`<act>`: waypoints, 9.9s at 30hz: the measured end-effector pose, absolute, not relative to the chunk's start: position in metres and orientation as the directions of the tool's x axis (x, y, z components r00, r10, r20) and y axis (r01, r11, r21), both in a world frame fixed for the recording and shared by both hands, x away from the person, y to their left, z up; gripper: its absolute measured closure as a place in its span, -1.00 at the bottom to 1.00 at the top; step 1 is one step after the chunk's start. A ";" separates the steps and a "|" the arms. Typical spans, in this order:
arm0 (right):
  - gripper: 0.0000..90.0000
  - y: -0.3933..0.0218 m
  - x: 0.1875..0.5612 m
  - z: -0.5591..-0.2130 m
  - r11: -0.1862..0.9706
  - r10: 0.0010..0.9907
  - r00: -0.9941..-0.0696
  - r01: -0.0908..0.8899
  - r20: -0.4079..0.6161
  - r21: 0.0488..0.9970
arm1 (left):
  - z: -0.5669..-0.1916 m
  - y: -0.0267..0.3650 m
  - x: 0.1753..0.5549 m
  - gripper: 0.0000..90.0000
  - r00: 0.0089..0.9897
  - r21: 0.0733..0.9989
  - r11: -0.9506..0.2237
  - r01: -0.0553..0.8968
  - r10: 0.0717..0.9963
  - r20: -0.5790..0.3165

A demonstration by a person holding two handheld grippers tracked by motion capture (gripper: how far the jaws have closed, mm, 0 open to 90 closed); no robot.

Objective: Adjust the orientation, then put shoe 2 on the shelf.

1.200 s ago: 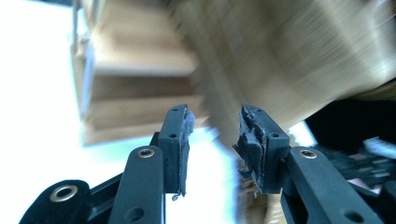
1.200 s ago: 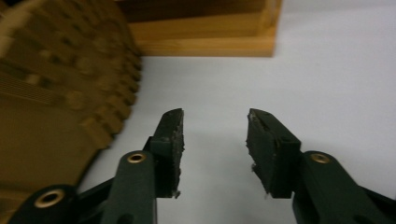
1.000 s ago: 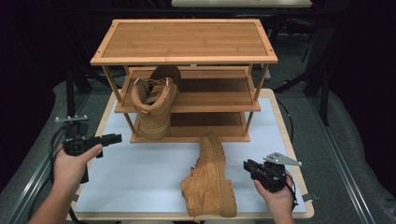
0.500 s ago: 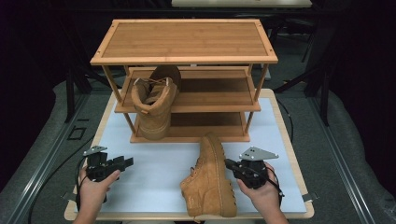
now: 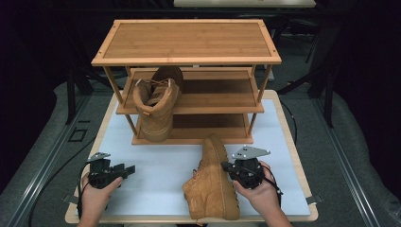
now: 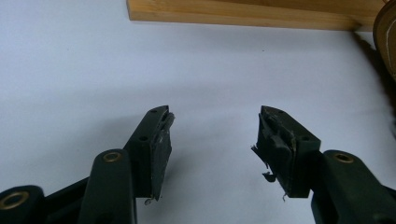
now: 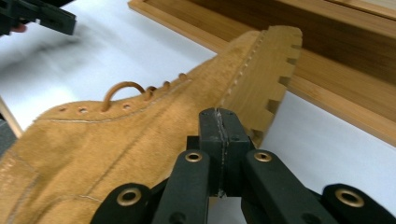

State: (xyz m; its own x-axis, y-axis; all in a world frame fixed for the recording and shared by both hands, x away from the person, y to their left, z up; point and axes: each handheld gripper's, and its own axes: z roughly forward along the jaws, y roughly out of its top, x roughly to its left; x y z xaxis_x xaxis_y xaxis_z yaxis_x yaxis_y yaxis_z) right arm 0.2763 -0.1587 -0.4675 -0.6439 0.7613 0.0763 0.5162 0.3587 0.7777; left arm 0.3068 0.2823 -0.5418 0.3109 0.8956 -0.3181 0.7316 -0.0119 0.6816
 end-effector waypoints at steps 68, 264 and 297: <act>1.00 -0.219 0.327 -0.456 0.319 0.900 -0.400 0.875 0.174 0.364 | -0.540 0.296 0.305 -0.08 0.236 0.669 0.075 0.739 0.902 -0.362; 0.81 -0.240 0.301 -0.282 0.065 0.640 -0.269 0.952 0.719 0.298 | -0.545 0.296 0.304 -0.08 0.236 0.670 0.089 0.737 0.895 -0.379; 0.80 -0.191 0.396 -0.299 -0.074 0.603 -0.306 0.898 0.737 0.434 | -0.550 0.296 0.307 -0.08 0.243 0.665 0.079 0.743 0.893 -0.377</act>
State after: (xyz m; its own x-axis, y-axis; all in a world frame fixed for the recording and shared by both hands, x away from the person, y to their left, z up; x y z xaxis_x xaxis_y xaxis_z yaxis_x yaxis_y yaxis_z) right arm 0.3957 -0.1910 -0.2986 -0.3058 0.6032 0.7366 0.8980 -0.0743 0.4336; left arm 0.3070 0.2958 -0.5499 0.2434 0.8935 -0.3774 0.7427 0.0786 0.6650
